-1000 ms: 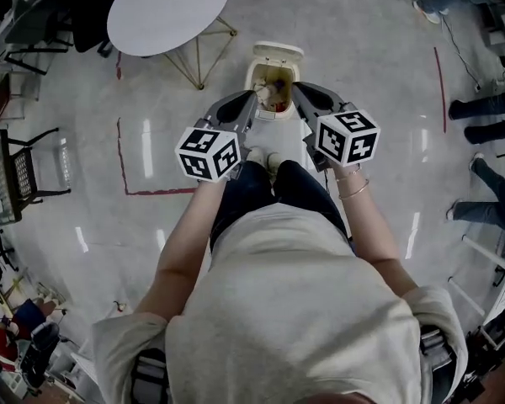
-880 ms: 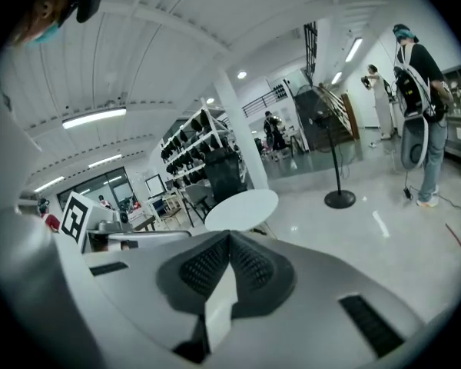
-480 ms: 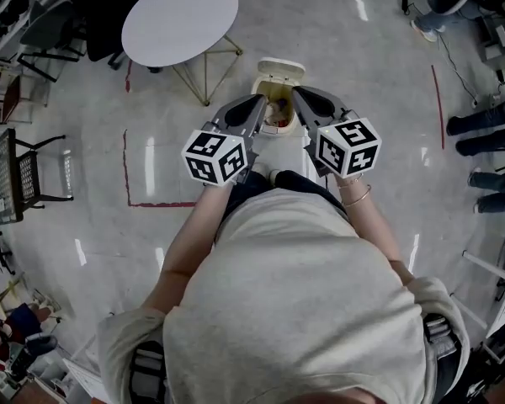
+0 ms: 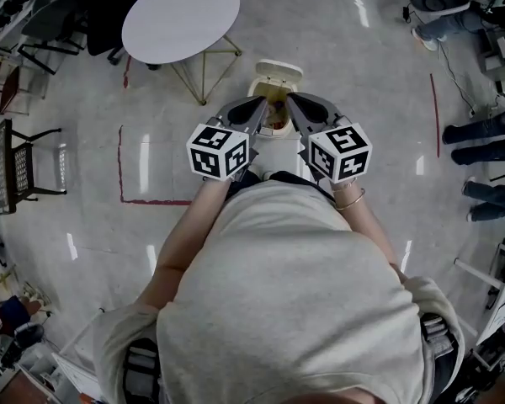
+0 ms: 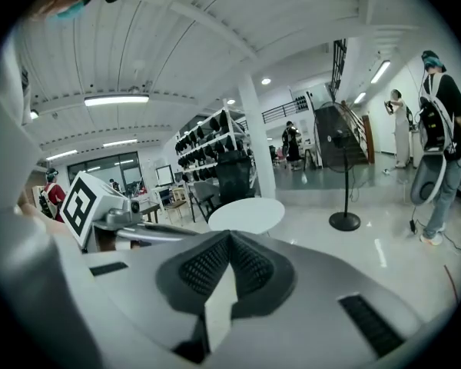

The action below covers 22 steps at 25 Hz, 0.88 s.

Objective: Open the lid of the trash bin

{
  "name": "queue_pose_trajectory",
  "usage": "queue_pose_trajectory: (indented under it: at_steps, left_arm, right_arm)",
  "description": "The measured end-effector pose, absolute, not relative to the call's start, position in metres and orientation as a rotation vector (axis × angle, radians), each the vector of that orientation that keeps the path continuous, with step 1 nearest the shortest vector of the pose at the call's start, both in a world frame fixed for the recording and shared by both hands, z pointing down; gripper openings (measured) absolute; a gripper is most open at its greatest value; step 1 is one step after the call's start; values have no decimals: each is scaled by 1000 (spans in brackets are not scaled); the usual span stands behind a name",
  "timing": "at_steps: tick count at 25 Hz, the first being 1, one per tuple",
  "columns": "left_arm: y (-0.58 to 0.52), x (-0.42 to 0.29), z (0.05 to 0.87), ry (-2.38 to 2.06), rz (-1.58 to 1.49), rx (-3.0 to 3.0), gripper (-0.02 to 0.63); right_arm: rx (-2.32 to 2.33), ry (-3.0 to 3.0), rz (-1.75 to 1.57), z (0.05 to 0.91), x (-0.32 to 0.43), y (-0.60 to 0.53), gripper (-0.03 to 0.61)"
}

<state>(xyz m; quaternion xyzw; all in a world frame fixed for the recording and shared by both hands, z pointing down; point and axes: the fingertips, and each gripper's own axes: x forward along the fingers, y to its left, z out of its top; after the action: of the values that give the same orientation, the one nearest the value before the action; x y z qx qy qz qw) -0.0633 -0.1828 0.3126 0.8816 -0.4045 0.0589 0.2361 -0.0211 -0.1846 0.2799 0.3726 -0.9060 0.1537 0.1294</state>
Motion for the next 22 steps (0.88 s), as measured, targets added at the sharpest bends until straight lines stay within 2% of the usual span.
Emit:
queue_pose_trajectory:
  at_steps: [22]
  left_arm:
    - [-172,-56,321,-1098,168,2387,9]
  right_arm:
    - [1073,-2601,450,292,-16,-175,8]
